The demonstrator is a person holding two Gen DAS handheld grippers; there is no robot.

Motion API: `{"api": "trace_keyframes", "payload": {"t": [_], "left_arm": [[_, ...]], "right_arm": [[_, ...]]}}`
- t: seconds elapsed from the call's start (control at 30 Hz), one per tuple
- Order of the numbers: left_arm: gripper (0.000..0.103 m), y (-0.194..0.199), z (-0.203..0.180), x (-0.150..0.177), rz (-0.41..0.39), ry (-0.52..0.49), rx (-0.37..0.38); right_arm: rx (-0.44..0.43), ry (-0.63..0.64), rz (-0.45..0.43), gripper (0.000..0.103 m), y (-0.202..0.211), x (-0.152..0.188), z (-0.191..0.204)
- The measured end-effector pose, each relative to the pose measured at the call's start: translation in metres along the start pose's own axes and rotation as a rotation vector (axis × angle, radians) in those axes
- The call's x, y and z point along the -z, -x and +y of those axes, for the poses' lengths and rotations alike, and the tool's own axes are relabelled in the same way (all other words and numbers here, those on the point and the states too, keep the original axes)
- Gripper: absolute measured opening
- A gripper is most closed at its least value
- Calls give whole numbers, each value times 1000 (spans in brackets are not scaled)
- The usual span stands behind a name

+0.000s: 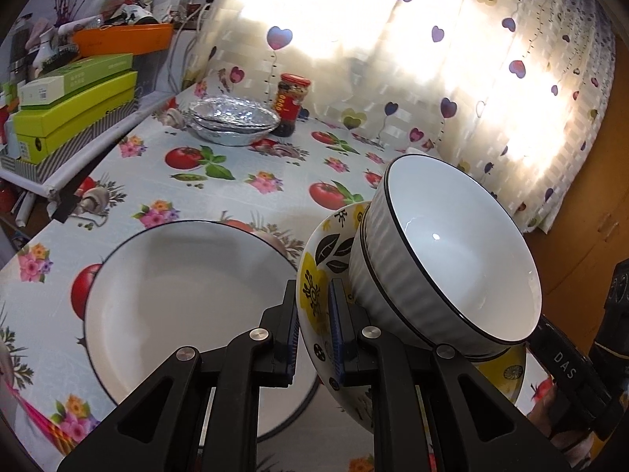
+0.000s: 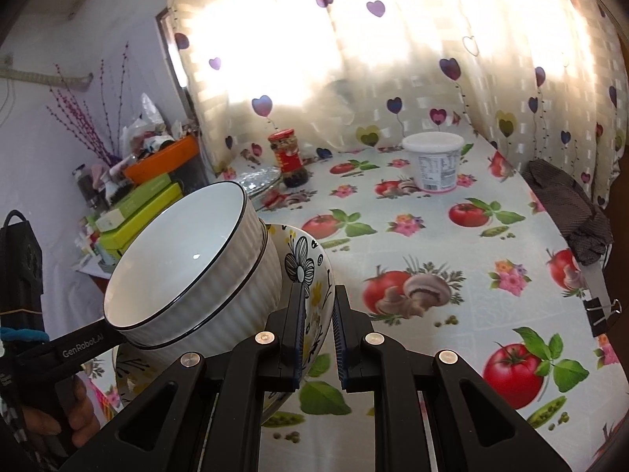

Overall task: Organize plates and bowls
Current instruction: 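Lift and carry the floral plate with bowls toward the white plate stack with both tools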

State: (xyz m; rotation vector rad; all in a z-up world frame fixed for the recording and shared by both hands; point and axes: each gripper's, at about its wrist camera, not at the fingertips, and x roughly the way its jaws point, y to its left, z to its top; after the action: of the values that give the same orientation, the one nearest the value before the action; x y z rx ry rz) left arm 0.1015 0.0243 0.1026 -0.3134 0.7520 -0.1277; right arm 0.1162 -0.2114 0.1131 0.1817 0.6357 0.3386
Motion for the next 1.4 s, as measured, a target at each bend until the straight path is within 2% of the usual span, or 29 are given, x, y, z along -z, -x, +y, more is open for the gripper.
{"api": "trace_keyframes", "payload": {"t": [0.57,1.1,1.4], "left_arm": [[13,23,60,-8,-45,86,-103],[13,26,103,1,-36,139,-170],[13,20,115,4,-20,146,-180]], "right_arm": [[-123,48,54,13,-42,-6,57],[-176,95,114,13,-74,7,91],[-179,109,129,13,-86,8,98]]}}
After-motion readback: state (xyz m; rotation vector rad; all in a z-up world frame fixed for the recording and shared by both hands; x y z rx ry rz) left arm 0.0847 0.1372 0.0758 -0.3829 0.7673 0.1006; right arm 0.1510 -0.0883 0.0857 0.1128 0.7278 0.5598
